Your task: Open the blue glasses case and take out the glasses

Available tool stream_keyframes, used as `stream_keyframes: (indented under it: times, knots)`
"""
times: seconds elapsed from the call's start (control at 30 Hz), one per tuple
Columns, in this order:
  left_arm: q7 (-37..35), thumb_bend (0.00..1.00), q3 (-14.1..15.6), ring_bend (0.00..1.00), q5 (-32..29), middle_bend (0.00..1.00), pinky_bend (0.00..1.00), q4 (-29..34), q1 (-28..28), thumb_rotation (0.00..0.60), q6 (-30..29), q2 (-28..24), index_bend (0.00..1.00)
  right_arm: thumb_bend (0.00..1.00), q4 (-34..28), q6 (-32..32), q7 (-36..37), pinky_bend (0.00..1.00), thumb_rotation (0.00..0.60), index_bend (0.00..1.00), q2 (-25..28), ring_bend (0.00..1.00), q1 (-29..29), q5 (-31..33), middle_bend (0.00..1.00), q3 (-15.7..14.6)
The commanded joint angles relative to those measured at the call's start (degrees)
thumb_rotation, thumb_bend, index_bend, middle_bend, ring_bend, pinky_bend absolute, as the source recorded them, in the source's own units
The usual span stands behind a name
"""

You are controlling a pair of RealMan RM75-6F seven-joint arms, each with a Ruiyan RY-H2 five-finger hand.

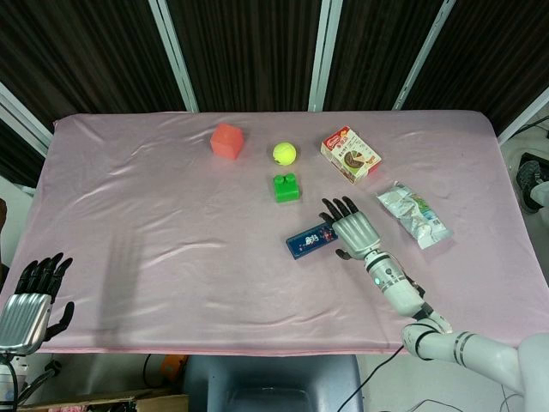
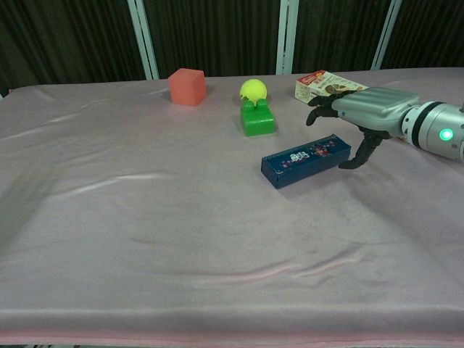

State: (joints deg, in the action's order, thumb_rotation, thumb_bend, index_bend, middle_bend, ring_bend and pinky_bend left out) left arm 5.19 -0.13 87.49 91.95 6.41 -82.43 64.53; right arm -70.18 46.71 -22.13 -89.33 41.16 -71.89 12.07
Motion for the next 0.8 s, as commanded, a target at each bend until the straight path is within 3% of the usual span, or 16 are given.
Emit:
stream_keyframes:
  times: [0.03,0.8]
  knots:
    - [0.16,0.44,0.02,0.00,-0.03,0.00,0.00,0.02,-0.01,0.600,0.01,0.04,0.00,0.38,1.61,-0.35,0.65,0.00,0.600,0.35,-0.89,0.00,0.55,0.69,0.00,-0.28]
    - [0.42,0.44,0.02,0.00,-0.42,0.00,0.00,0.14,-0.13,0.600,0.04,0.02,0.00,0.46,7.47,-1.01,2.25,0.00,0.600,0.48,-3.93,0.01,3.25,2.36,0.03,-1.72]
